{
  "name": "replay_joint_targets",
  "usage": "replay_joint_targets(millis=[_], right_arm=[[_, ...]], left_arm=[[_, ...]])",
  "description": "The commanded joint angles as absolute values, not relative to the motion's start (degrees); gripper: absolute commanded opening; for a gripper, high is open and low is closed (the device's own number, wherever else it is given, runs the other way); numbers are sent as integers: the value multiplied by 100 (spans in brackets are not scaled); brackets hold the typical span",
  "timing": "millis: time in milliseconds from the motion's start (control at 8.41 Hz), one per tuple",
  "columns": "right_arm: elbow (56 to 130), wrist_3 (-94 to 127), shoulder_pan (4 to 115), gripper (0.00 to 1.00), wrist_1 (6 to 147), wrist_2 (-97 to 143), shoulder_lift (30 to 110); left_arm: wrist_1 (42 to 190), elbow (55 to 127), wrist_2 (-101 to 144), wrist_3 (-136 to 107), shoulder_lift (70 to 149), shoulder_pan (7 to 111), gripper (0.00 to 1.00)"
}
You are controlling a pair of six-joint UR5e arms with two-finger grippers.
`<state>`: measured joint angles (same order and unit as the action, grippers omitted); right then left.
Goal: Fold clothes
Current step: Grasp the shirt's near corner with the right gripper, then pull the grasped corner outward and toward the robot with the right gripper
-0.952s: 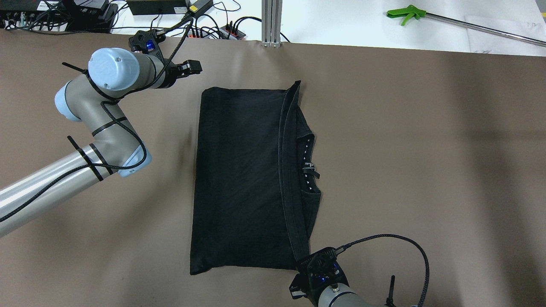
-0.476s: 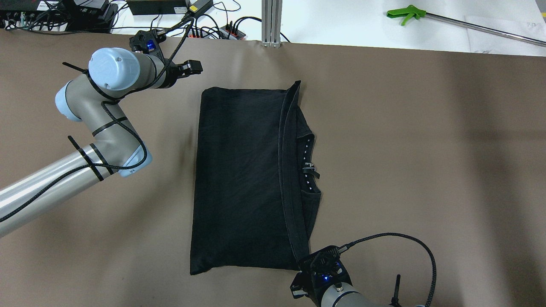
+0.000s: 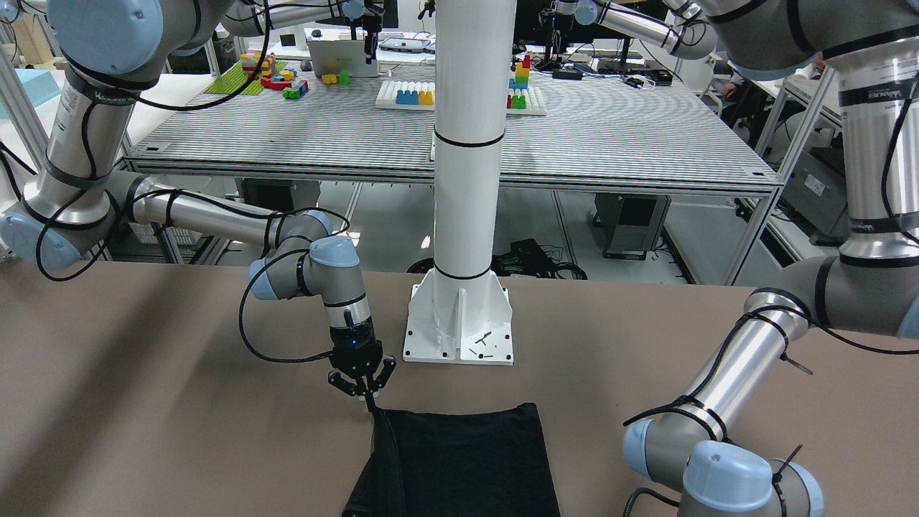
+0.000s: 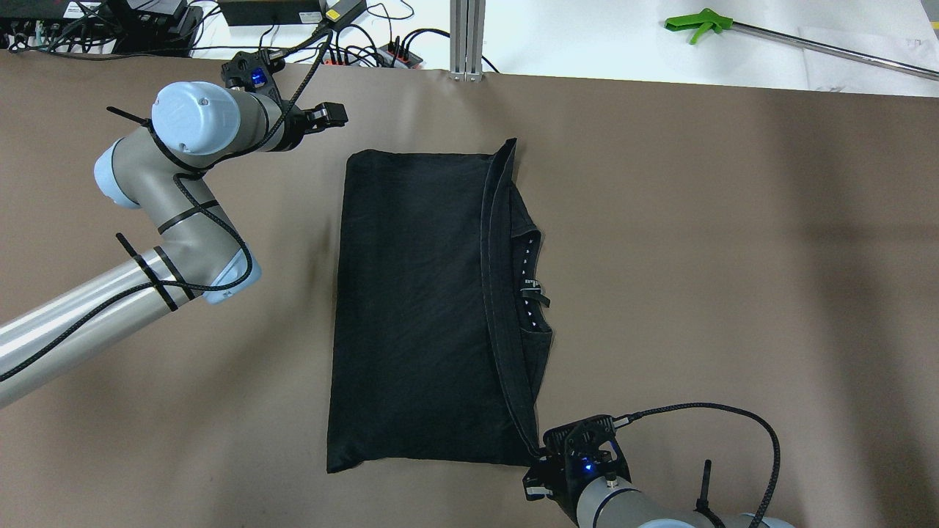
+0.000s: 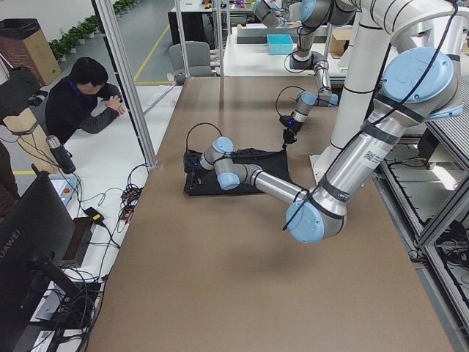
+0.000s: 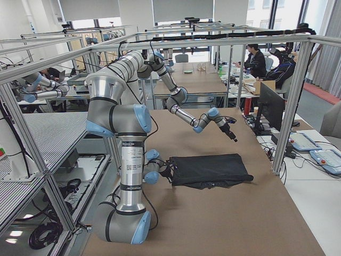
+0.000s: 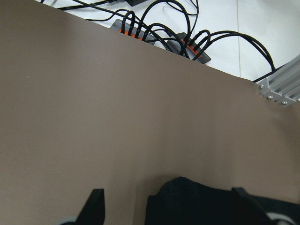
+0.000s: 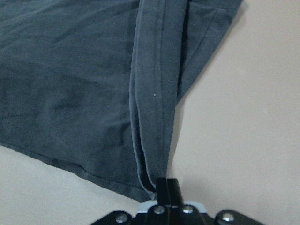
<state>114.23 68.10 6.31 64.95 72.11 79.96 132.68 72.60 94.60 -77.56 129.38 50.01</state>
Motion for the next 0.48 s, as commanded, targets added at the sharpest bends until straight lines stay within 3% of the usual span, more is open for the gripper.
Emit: replay_joint_targets(millis=[0, 357], right_arm=[[11513, 8438, 642, 0, 6382, 8169, 8261], [12057, 10325, 589, 0, 5333, 8349, 9119]], left_arm=[[13263, 7260, 9448, -7752, 12937, 5010, 95], [13263, 7260, 9448, -7743, 12937, 5010, 95]])
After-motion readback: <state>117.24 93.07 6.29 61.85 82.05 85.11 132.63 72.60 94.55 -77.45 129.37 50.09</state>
